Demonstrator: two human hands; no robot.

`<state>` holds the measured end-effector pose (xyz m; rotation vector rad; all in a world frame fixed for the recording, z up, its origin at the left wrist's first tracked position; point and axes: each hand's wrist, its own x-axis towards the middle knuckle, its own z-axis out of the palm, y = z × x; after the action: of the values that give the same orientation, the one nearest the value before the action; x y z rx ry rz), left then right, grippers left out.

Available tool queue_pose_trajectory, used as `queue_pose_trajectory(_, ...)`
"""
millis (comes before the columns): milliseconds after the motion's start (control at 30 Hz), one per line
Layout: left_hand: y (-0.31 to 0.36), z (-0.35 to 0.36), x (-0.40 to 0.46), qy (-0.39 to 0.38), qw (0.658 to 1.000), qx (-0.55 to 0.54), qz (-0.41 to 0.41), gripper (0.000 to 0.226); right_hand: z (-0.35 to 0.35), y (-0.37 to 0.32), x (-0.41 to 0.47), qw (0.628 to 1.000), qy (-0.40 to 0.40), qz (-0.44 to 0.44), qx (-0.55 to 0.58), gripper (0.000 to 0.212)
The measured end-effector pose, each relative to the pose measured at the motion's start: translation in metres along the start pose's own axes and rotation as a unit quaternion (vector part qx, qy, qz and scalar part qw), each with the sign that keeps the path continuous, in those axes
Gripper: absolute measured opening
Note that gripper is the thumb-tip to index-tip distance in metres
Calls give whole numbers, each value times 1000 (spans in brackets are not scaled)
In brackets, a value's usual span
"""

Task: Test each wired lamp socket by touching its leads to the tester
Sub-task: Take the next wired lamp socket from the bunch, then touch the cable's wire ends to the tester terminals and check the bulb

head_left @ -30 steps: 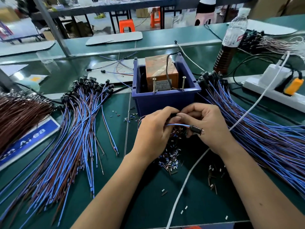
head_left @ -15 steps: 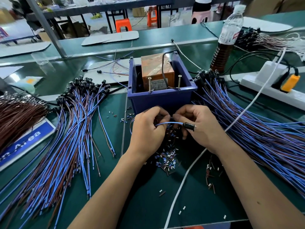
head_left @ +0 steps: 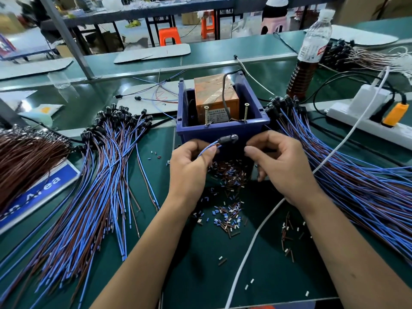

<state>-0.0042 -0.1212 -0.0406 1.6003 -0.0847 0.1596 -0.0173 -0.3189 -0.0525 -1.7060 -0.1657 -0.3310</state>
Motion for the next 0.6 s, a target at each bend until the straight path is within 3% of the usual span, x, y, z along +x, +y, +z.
queue_pose_trajectory(67, 2, 2, -2, -5, 998, -58, -28, 20, 12, -3, -3, 1000, -8, -22, -10, 10)
queue_pose_trajectory(167, 5, 8, -5, -7, 992, -112, -52, 26, 39, -6, -8, 997, -1, -39, 73, 12)
queue_pose_trajectory(333, 8, 15, -10, -21, 990, -136, -18, 26, 53, -10, -10, 986, 29, -8, 164, 4)
queue_pose_trajectory(467, 3, 10, -10, 53, 987, 0, 155, 20, 49, -14, -9, 980, 35, -42, 193, 11)
queue_pose_trajectory(533, 2, 7, -11, 131, 953, 70, 265, 16, 42, -17, -5, 975, 29, -59, 213, 11)
queue_pose_trajectory(600, 2, 5, -12, 190, 927, 98, 307, 15, 35, -18, -3, 974, 41, -59, 214, 11)
